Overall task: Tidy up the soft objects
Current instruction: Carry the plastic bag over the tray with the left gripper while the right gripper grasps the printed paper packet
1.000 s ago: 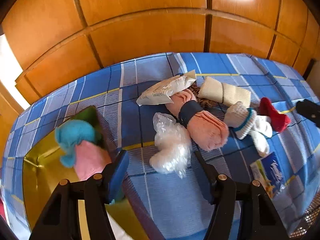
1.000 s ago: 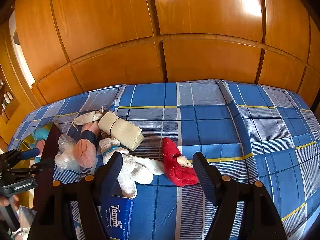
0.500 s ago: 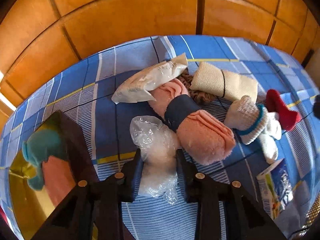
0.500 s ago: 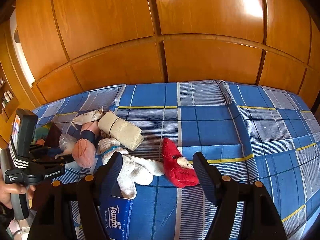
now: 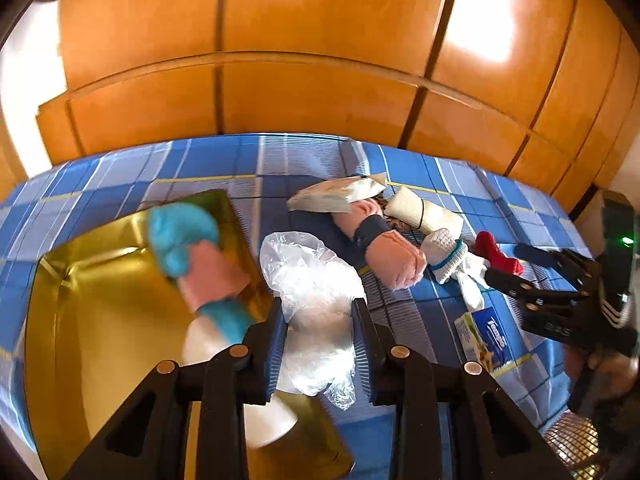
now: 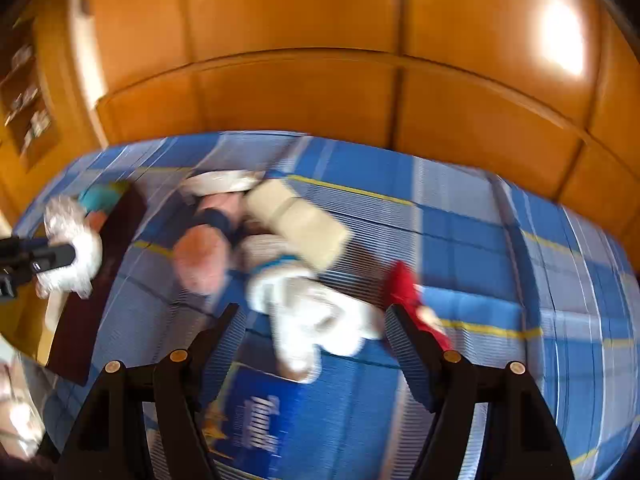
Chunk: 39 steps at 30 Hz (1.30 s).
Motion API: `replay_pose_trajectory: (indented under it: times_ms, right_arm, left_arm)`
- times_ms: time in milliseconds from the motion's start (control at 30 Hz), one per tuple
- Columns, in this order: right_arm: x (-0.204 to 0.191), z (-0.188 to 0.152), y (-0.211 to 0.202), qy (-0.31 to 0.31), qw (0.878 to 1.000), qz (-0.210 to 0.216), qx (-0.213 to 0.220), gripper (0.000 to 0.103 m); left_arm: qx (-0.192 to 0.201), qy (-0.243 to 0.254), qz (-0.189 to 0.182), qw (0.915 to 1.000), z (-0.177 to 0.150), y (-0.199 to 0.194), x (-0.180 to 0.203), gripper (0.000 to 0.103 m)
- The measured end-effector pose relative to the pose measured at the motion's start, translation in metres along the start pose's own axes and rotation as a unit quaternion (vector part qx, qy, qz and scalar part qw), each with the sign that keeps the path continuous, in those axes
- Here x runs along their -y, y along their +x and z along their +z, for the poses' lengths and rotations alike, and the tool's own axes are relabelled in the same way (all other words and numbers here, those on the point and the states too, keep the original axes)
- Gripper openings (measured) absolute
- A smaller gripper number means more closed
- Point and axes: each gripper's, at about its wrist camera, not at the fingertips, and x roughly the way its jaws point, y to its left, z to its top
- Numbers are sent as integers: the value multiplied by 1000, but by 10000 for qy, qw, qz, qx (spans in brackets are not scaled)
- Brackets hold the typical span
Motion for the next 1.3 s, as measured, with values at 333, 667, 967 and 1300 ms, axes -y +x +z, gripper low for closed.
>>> replay_pose_trajectory:
  times_ms: [333, 667, 967, 1300]
  right_arm:
    - [-100, 67, 42, -2006, 9790, -299, 208, 73]
    - [-144, 110, 122, -3147, 9451, -861, -182, 72]
    - [-155, 121, 153, -3248, 9403, -882, -501, 14]
    - [-140, 128, 82, -2374, 9710, -240, 131, 10]
  left_arm:
    - [241, -772, 93, 9967, -32, -39, -61, 32]
    - [163, -1555, 290, 9873, -62, -47, -116, 32]
    - [30, -1878, 388, 9814, -76, -40, -133, 32]
    - [-35, -2105, 455, 9765, -71, -32, -144, 33]
